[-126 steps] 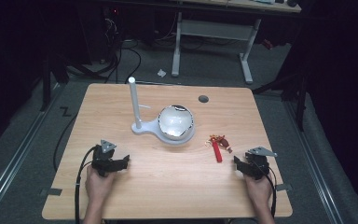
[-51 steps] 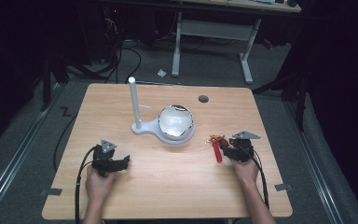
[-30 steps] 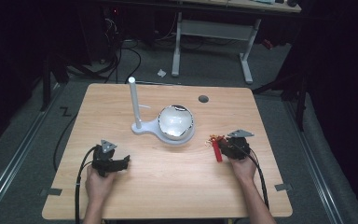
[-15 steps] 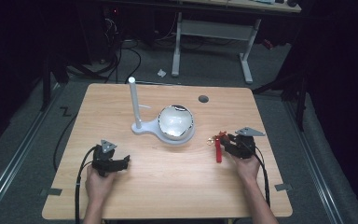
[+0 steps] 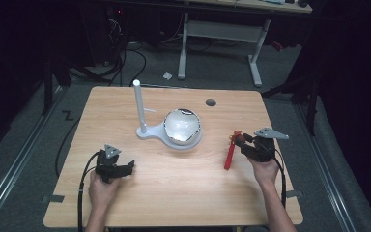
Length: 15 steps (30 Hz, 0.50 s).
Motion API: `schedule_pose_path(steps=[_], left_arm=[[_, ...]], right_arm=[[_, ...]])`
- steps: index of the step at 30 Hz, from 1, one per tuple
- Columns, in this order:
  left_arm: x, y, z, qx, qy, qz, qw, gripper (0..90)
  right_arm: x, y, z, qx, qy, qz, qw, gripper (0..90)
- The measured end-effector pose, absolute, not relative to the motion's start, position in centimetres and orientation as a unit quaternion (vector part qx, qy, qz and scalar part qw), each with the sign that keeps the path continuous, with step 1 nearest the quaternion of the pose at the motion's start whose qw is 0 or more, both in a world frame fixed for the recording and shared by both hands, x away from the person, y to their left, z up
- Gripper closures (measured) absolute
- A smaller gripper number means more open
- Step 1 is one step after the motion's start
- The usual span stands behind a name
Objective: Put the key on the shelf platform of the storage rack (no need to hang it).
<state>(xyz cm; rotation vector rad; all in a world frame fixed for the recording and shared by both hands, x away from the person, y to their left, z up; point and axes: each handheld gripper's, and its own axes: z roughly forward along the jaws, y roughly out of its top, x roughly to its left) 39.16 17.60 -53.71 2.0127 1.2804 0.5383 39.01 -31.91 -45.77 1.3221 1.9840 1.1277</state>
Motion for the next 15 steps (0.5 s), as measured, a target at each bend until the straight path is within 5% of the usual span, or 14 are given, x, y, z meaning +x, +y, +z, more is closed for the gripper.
schedule_pose_path(steps=[15], left_arm=[[39.2, 17.6, -53.7, 0.774, 0.492, 0.207, 0.341, 18.0]], right_arm=[[37.8, -32.2, -41.7, 0.457, 0.737, 0.439, 0.234, 55.6]])
